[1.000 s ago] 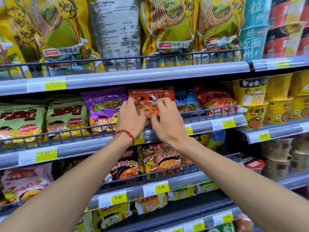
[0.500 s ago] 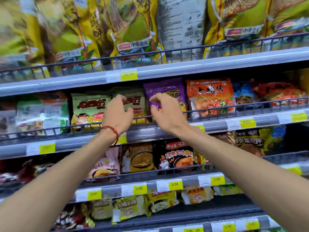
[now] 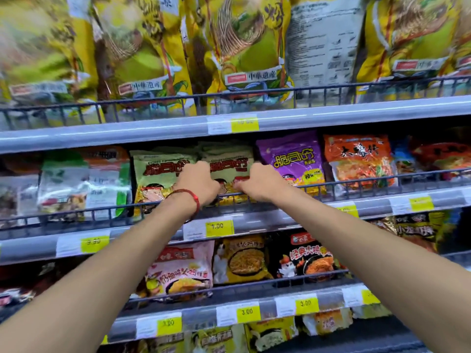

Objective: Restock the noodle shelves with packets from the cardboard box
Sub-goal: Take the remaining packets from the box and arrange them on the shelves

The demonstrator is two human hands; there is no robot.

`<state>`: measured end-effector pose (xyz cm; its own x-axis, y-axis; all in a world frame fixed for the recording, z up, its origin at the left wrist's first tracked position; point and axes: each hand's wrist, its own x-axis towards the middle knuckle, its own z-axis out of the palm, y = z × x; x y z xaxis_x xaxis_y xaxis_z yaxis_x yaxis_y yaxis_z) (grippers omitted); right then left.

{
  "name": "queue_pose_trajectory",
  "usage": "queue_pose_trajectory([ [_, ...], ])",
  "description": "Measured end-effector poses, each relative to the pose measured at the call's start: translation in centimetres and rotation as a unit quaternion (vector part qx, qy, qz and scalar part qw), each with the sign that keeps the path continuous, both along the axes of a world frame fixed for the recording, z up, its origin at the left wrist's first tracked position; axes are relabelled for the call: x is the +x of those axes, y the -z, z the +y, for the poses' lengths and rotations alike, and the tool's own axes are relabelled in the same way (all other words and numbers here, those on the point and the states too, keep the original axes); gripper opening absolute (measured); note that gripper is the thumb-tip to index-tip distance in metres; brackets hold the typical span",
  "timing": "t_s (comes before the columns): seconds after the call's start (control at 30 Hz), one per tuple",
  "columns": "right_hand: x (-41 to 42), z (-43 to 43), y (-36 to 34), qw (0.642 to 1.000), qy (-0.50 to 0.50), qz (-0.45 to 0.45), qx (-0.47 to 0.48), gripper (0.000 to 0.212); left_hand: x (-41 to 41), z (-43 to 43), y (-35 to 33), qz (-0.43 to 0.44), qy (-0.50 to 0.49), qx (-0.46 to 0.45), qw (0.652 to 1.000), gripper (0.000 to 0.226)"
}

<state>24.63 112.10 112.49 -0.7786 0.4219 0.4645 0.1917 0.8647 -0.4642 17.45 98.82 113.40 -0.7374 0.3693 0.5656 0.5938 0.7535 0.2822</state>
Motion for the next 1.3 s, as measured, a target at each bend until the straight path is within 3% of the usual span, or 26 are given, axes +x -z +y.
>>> queue_pose_trajectory([
  [0.1,-0.8,-0.2,-0.2,1.0,0.017,-0.02,0.01,0.049,-0.3,0.1,0.0,0.019,-0.009,-0.026,0.999,0.014],
  [0.27,-1.5,0.0,-0.2,0.999,0.029,-0.017,0.017,0.055,-1.0,0.8,-0.1,-0.012,-0.002,-0.046,0.999,0.02],
  [0.43,-1.1,0.2,-0.2,0.999,0.029,-0.005,0.016,0.062,-1.6,1.5,0.4,-0.064,0.023,0.004,0.998,0.025],
  [0.7,-0.4,0.1,-0.4,1.0,0.024,-0.014,0.012,0.039,-1.7,2.6,0.3,-0.099,0.028,-0.002,0.995,0.027],
  [0.9,-0.6,0.3,-0.7,1.0,0.008,-0.014,-0.022,0.045,-1.8,2.8,-0.2,-0.151,0.037,-0.002,0.988,0.022],
  [1.17,-0.6,0.2,-0.6,0.999,0.03,-0.017,-0.005,0.054,-2.1,2.7,0.7,-0.103,0.011,0.077,0.992,0.039],
  [1.3,-1.2,0.1,-0.5,0.999,0.034,-0.026,-0.024,0.072,-2.0,2.7,0.8,-0.086,0.004,0.054,0.995,0.023],
])
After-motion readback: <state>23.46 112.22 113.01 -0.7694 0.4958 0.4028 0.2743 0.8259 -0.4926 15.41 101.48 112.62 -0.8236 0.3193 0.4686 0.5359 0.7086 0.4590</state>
